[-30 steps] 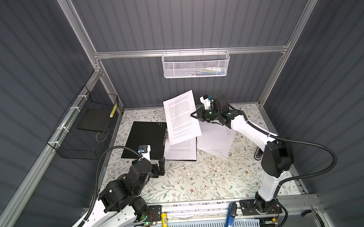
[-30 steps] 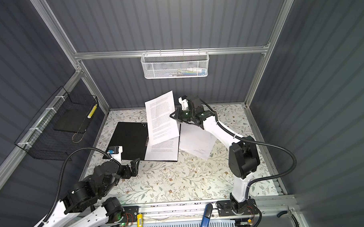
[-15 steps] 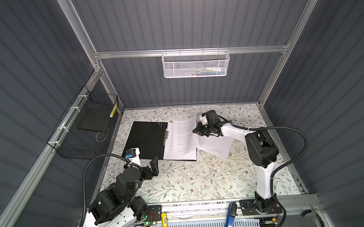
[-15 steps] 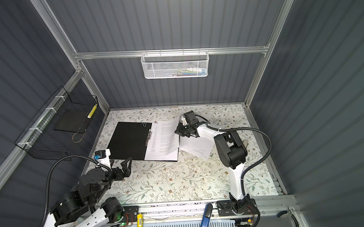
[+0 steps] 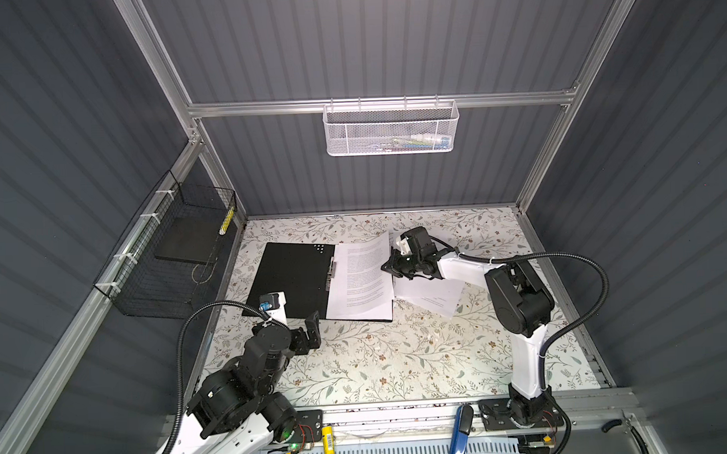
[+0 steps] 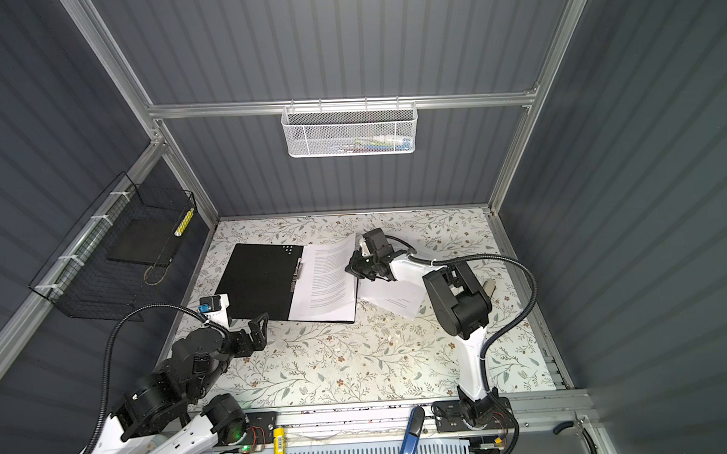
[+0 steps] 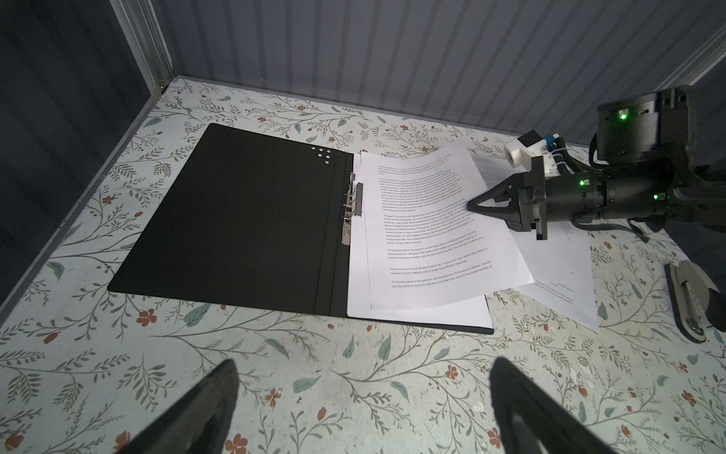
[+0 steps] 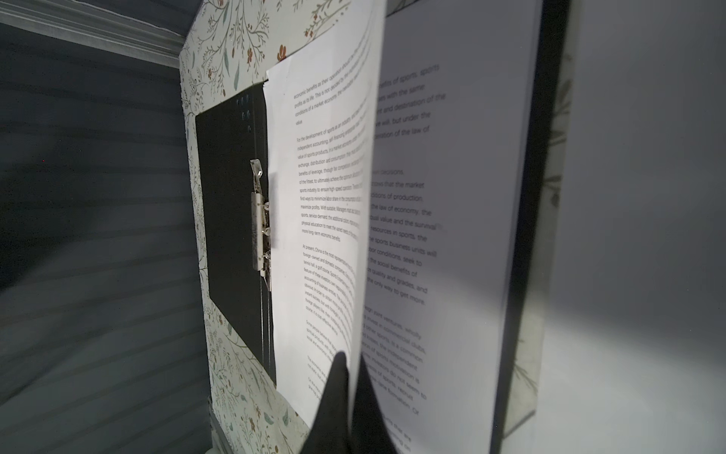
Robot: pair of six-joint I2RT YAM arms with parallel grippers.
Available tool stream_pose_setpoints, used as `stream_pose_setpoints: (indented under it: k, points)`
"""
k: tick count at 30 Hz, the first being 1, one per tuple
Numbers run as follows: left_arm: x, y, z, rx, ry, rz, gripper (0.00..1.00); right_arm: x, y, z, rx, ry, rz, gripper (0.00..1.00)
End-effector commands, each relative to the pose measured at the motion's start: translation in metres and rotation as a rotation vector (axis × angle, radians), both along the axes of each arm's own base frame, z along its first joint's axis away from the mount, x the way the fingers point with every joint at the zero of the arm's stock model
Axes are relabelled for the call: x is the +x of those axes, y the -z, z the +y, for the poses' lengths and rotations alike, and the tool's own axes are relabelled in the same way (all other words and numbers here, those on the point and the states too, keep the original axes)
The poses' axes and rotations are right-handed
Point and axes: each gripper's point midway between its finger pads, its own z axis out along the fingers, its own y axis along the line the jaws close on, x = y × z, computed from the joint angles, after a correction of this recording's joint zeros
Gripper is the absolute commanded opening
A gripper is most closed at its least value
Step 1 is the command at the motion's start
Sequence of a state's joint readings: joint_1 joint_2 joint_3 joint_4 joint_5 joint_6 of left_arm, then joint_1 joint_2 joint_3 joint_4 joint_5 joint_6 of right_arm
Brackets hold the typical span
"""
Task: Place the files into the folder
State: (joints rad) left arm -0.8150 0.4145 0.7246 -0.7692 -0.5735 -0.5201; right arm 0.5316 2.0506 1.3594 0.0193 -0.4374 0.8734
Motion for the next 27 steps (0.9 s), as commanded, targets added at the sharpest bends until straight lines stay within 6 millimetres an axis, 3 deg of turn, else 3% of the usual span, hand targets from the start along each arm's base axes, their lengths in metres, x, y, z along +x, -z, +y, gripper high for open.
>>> stream_pose_setpoints:
  k: [1, 27]
  points:
    - [0.0, -0.003, 0.0, -0.008, 0.0, -0.003, 1.0, -0.001, 0.006, 0.007, 0.008, 0.018, 0.009, 0.0]
    - [0.0, 0.0, -0.003, -0.007, 0.013, 0.013, 1.0, -0.013, 0.024, 0.018, 0.008, 0.049, 0.067, 0.0]
